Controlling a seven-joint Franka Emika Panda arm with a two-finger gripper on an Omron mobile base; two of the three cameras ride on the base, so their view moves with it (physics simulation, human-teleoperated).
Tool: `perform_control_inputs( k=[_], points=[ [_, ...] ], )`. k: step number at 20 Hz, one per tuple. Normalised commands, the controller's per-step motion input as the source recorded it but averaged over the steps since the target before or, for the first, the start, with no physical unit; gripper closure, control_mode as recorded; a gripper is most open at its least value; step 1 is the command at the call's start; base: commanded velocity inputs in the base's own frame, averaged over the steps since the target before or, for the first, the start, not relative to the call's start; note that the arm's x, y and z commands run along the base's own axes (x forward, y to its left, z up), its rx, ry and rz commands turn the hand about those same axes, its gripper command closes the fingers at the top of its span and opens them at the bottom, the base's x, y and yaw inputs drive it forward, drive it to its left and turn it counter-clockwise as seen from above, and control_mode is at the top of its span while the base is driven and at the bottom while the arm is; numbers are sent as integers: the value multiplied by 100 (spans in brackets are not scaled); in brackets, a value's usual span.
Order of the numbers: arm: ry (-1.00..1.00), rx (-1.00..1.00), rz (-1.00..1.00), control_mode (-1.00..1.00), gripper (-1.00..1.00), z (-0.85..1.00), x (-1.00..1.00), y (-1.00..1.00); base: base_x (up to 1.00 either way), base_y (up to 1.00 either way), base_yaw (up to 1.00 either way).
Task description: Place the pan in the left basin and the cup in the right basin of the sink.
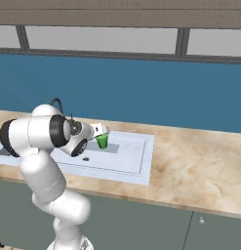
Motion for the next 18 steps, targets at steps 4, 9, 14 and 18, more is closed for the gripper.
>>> perform_control_inputs(
  k=[4,9,14,18],
  points=[
    [0,8,3,-100,100,-25,0,33,0,0,0],
    [0,8,4,-100,100,-40,0,30,0,0,0],
    [0,3,5,-100,100,-51,0,28,0,0,0],
    [0,0,5,-100,100,-52,0,29,0,0,0]
  ],
)
